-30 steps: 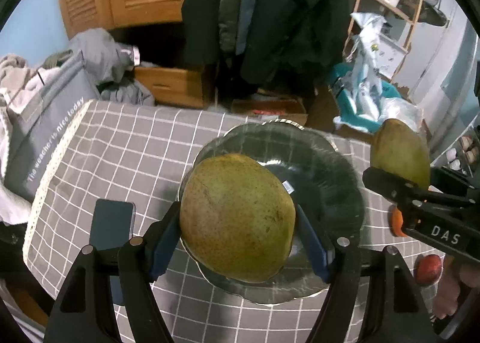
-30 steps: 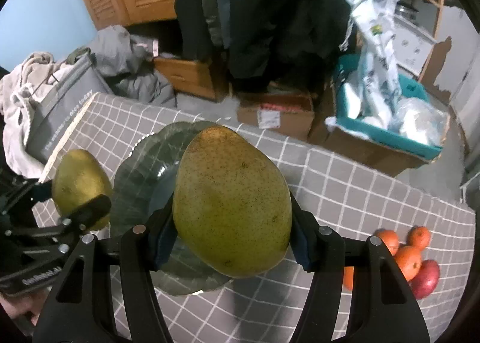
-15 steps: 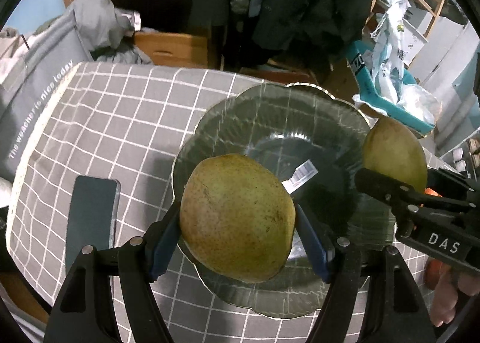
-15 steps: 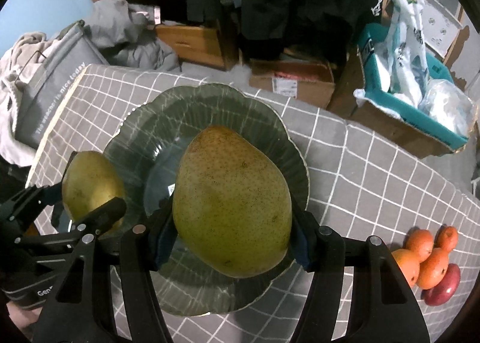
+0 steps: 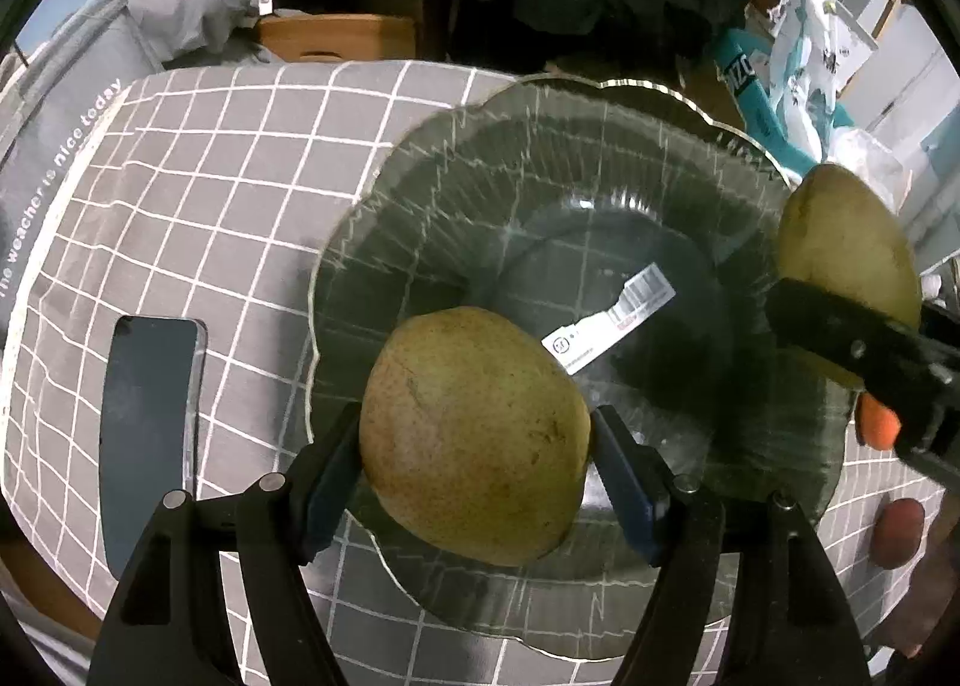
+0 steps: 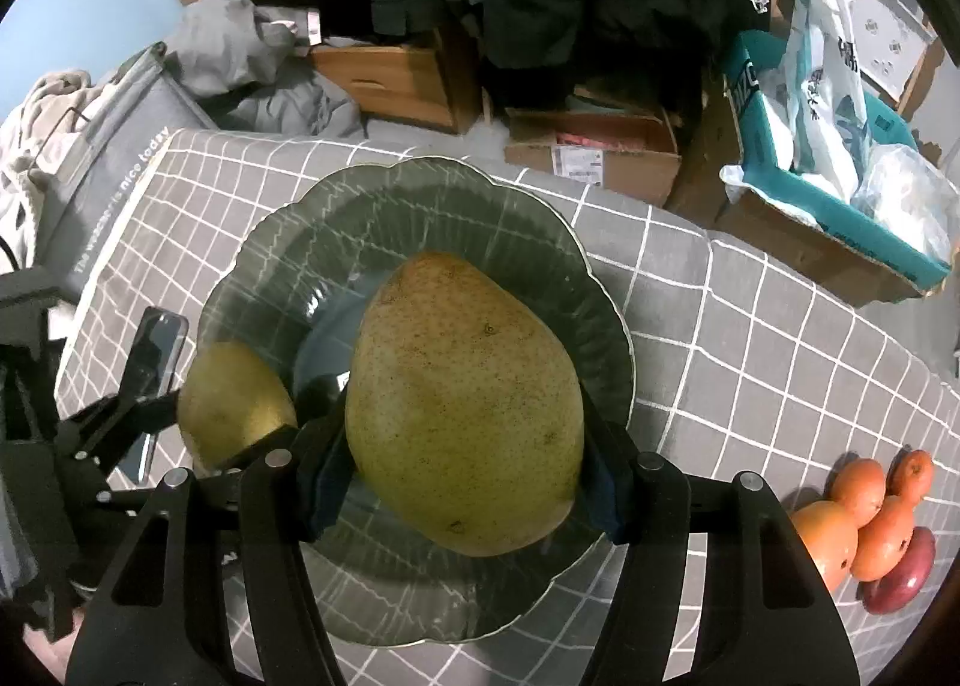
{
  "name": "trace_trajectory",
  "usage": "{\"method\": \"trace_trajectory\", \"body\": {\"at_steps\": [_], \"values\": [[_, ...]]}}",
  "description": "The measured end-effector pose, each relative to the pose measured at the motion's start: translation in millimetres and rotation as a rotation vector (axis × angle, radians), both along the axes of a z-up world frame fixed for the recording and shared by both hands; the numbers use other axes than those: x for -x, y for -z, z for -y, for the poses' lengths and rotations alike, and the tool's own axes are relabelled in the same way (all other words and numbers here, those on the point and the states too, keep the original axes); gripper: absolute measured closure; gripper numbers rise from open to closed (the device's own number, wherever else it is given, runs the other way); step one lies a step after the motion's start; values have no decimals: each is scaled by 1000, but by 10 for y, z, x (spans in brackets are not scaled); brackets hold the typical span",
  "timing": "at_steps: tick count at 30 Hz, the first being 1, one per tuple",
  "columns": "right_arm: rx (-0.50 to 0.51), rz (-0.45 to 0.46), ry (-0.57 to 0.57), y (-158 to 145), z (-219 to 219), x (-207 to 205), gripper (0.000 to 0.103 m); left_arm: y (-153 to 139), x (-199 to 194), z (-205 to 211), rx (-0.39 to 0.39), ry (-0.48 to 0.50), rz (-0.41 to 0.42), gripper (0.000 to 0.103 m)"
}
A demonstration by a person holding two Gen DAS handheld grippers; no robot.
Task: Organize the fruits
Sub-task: 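Carry both pears over the green glass bowl with both tools, then lower both pears into the bowl and open both tools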
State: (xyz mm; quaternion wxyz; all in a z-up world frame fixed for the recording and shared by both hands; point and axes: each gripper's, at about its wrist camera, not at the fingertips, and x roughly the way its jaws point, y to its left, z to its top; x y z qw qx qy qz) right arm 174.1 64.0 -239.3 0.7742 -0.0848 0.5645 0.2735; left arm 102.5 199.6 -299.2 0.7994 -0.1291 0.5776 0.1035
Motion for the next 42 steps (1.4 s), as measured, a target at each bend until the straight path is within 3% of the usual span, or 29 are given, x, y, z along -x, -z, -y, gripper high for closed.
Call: {"method": "trace_trajectory", "body": {"at_steps": [8, 12, 19, 33, 42], "values": [[-2, -2, 7, -11, 11, -7, 39, 47, -20, 31, 2, 9, -16, 27], [-4, -10, 10, -8, 16, -16, 39, -103, 3, 23, -7, 9, 42, 9], [-4, -24, 9, 10, -8, -29, 39, -253, 90, -35, -16, -3, 56, 9], [78, -54, -47, 215, -267, 86, 39, -377, 324, -431, -3, -143, 62, 9], [136, -68, -65, 357, -390, 155, 36, -430, 404, -481, -9, -143, 68, 9]]}}
